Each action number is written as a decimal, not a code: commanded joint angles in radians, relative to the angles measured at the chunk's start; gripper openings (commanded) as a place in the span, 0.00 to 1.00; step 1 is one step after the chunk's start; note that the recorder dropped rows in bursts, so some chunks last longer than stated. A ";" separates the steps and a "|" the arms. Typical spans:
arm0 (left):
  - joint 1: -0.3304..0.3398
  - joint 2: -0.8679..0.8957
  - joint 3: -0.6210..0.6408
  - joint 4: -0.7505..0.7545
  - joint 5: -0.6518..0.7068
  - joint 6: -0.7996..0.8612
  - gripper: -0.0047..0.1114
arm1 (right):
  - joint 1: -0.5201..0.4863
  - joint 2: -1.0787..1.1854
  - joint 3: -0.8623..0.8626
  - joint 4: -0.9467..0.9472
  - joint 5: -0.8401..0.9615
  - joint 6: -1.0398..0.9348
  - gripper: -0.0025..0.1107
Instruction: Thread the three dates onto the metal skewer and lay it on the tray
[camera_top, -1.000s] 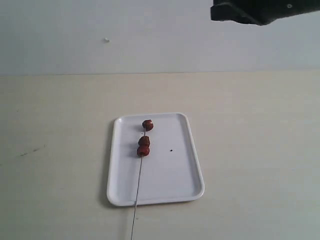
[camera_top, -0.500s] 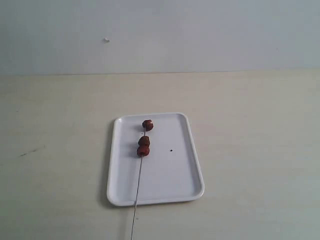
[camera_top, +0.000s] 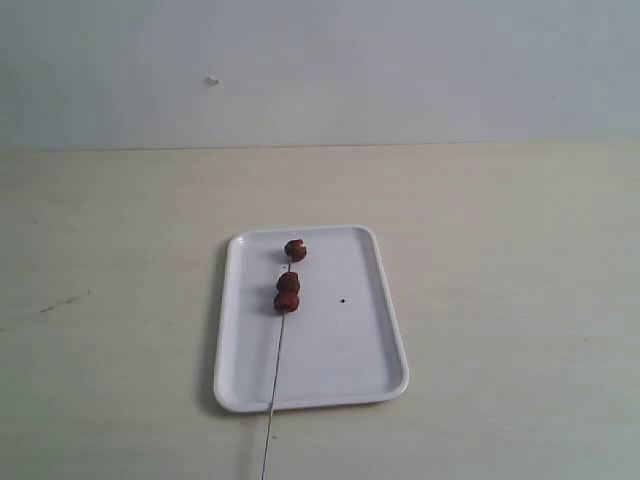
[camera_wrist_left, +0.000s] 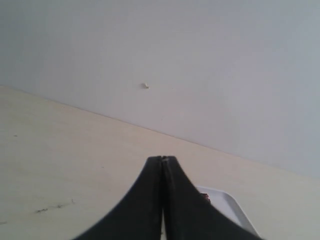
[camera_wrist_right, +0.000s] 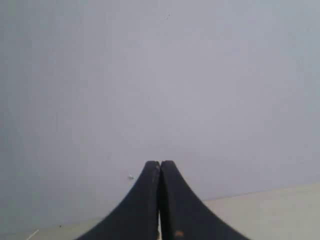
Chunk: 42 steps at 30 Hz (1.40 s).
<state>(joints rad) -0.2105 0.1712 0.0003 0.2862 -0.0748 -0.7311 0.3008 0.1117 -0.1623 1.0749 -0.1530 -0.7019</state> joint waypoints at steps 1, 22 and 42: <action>0.002 -0.010 0.000 -0.002 0.001 -0.005 0.04 | 0.002 -0.007 0.006 -0.002 0.009 0.020 0.02; 0.002 -0.010 0.000 -0.002 0.001 -0.005 0.04 | -0.399 -0.056 0.162 -0.139 0.144 -0.090 0.02; 0.002 -0.010 0.000 -0.002 0.001 -0.005 0.04 | -0.401 -0.056 0.162 -1.182 0.320 1.052 0.02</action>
<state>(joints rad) -0.2105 0.1712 0.0003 0.2862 -0.0729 -0.7319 -0.0951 0.0591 -0.0040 -0.0882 0.1606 0.3259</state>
